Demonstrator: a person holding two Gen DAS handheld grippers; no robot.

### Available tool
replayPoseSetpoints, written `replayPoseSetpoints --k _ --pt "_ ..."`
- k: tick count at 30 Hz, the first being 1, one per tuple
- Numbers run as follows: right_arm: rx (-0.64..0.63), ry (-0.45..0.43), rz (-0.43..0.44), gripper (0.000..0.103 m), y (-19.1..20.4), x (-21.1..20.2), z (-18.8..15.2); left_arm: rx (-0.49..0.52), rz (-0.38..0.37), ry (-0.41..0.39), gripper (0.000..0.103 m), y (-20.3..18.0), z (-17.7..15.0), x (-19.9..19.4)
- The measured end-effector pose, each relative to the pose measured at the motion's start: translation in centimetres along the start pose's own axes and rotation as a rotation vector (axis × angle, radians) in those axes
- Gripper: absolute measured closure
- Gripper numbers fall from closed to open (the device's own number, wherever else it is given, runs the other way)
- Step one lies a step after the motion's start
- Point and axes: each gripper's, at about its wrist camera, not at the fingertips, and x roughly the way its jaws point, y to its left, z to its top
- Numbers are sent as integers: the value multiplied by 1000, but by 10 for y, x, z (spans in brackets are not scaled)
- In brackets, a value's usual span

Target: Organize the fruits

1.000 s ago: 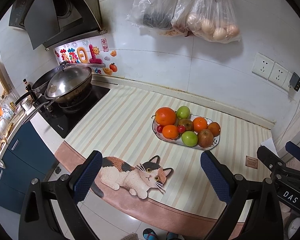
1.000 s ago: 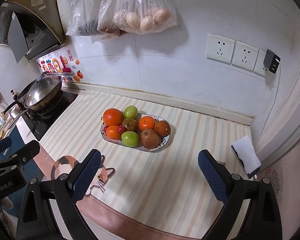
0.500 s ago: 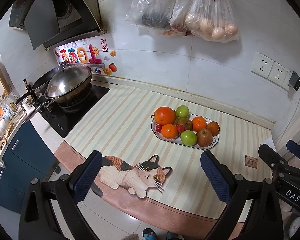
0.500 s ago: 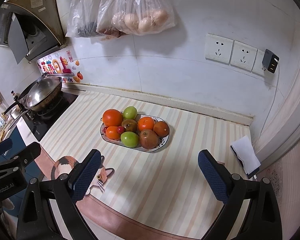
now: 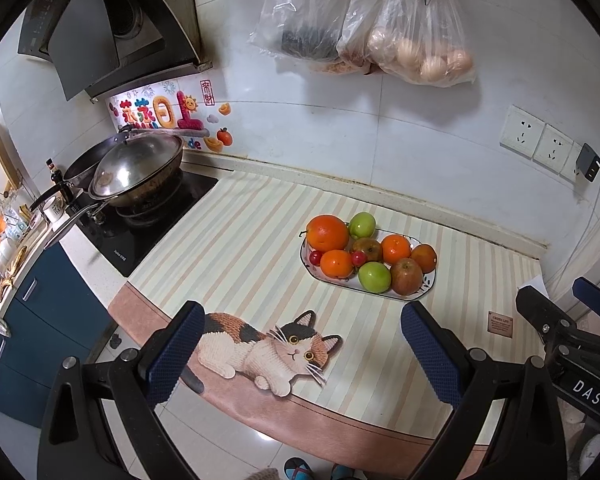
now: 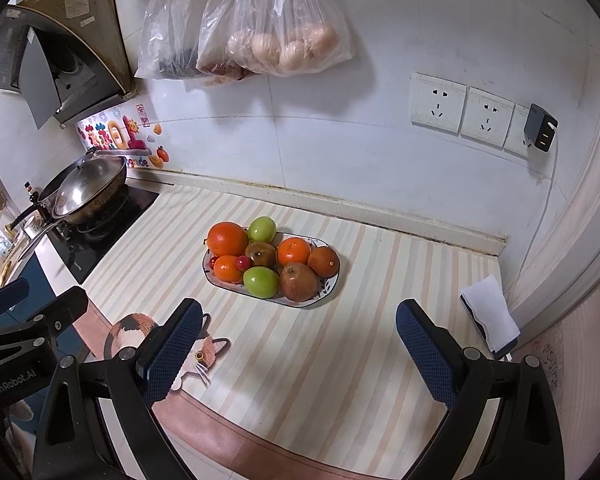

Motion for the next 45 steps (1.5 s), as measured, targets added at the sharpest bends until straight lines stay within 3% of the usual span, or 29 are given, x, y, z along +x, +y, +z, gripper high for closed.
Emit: replayPoseSetpoints --k 45 --pt "4 -1 9 3 3 2 -1 -8 2 -2 2 4 0 0"
